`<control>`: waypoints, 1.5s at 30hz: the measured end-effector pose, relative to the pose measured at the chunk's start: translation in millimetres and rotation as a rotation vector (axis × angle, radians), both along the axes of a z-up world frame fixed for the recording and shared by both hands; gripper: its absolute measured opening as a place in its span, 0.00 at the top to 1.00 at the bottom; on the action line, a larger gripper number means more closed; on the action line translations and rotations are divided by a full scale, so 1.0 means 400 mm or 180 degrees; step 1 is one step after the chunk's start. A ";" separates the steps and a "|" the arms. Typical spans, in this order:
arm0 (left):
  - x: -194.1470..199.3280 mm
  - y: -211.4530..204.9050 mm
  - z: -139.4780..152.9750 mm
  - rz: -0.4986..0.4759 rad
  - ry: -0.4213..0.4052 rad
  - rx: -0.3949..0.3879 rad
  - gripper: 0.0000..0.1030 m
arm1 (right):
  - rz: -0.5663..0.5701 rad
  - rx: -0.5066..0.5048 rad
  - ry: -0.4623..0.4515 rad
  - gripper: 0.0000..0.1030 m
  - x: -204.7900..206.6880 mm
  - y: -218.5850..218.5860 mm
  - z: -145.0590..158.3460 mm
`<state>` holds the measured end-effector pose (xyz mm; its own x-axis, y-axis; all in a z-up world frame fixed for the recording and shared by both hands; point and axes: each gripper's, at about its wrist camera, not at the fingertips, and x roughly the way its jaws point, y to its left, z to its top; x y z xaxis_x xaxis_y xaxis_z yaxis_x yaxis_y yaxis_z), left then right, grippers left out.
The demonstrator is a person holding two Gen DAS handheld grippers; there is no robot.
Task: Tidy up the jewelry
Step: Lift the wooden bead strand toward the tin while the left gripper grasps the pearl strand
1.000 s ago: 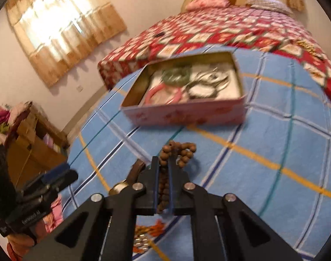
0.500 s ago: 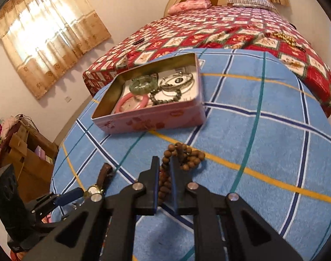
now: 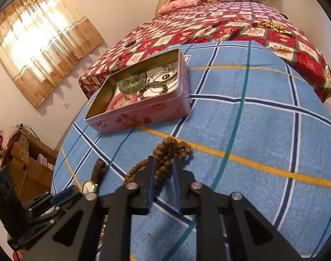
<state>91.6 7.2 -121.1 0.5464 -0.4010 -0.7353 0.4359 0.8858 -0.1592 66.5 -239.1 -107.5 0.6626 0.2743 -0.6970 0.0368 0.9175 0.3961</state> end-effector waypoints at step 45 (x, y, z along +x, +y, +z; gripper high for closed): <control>0.104 -0.015 0.203 -0.0017 -0.0704 -0.0602 0.76 | -0.0047 -0.0399 -0.0504 0.71 0.088 0.039 0.136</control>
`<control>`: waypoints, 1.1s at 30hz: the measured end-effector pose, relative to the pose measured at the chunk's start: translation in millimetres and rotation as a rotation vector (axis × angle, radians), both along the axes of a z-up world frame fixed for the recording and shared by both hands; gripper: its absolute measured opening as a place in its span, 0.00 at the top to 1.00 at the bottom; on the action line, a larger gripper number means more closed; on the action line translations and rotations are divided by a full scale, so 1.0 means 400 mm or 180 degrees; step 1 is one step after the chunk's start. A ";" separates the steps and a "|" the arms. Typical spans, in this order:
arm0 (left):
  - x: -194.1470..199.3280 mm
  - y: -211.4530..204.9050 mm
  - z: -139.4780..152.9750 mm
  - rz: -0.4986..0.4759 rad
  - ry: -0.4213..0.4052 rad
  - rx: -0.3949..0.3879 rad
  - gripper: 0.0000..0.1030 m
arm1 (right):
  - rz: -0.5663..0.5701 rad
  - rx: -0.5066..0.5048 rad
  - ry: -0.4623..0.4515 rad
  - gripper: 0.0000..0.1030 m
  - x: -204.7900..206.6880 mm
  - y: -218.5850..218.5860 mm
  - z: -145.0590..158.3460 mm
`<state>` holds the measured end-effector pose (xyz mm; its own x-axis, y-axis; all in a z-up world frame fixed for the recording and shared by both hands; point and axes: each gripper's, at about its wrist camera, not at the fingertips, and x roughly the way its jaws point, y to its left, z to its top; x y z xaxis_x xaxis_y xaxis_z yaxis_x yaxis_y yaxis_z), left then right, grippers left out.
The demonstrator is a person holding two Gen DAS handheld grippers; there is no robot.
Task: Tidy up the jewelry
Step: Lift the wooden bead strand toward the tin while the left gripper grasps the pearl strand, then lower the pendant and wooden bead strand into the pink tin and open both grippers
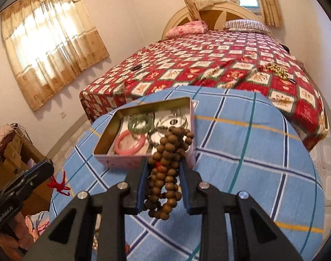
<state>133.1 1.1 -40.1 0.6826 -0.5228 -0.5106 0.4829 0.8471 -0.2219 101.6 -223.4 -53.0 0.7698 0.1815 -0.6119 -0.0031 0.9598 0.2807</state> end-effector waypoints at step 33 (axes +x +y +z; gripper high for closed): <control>0.306 -0.153 -0.161 0.0000 0.0237 0.0362 0.73 | 0.0198 -0.0572 -0.0080 0.47 0.202 0.045 -0.102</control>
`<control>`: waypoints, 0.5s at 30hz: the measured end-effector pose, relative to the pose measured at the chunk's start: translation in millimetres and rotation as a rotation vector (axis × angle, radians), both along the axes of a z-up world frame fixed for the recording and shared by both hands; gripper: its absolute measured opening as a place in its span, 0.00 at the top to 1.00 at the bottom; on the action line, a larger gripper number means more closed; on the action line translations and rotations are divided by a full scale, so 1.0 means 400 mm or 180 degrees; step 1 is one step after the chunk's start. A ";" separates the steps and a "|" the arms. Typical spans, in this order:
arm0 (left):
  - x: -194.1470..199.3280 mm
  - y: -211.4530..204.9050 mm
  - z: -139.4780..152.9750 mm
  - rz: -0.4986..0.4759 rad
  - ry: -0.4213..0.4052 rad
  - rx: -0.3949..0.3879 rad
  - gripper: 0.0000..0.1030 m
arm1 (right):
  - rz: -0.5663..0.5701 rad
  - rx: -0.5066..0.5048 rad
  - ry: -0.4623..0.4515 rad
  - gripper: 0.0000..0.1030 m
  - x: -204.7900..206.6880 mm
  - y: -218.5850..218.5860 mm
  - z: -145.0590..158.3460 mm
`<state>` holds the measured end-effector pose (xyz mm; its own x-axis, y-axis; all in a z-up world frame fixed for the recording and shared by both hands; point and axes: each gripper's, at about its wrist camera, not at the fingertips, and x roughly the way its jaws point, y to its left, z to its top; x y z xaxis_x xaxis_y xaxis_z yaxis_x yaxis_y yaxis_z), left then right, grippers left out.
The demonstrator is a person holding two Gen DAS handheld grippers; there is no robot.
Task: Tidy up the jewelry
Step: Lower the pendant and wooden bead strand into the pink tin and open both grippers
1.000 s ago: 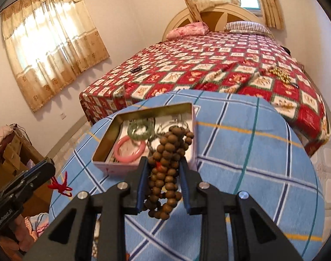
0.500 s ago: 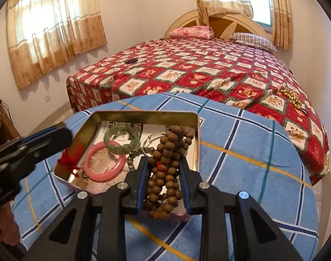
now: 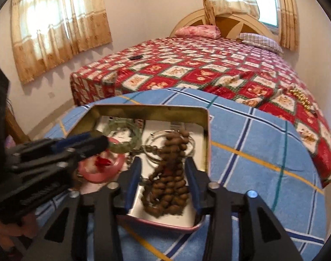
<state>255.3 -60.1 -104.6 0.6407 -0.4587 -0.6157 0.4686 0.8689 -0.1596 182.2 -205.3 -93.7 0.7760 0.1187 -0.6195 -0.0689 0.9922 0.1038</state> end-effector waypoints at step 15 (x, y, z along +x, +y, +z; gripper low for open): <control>-0.047 0.014 0.046 0.0176 -0.0069 0.0039 0.37 | -0.0439 0.0017 -0.0391 0.22 -0.045 -0.045 0.053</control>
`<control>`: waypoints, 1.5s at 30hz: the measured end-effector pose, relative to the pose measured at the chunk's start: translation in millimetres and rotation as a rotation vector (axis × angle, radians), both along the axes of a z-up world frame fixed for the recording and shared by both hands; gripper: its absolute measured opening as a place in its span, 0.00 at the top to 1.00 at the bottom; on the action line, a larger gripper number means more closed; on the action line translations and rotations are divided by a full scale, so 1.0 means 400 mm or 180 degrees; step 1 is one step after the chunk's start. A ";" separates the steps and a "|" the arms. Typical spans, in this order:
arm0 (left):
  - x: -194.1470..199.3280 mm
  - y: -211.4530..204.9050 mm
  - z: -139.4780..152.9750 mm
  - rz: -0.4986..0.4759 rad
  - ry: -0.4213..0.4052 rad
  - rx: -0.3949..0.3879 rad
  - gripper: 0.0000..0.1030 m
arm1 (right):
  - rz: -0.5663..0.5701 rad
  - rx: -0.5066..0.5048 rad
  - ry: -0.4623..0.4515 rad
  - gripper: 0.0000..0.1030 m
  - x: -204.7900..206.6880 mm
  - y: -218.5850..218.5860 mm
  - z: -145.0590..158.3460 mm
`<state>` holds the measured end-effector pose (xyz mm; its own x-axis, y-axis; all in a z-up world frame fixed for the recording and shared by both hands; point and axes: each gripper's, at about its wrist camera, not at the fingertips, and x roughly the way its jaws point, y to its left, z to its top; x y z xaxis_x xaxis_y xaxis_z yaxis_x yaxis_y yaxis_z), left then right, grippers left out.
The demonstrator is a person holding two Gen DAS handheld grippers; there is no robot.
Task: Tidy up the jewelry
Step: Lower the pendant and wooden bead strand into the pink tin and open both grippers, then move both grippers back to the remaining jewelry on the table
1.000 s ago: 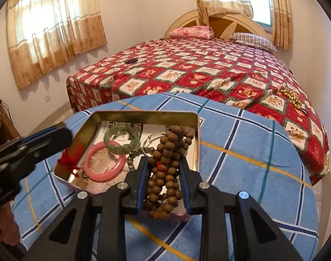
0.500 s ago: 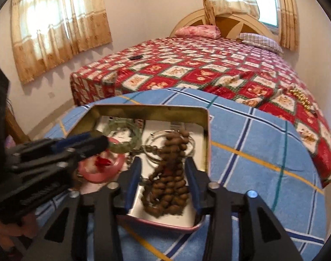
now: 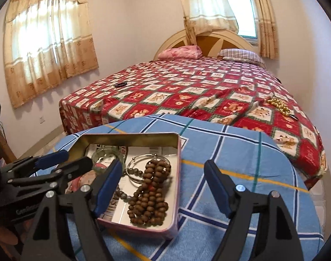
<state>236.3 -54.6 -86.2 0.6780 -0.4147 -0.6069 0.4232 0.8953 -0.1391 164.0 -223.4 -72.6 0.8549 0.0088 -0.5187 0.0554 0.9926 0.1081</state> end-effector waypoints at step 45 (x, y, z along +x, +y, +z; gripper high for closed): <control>-0.404 0.299 -0.029 0.0521 0.0261 -0.0041 0.37 | 0.0333 0.0224 0.0537 0.24 -0.364 0.054 -0.044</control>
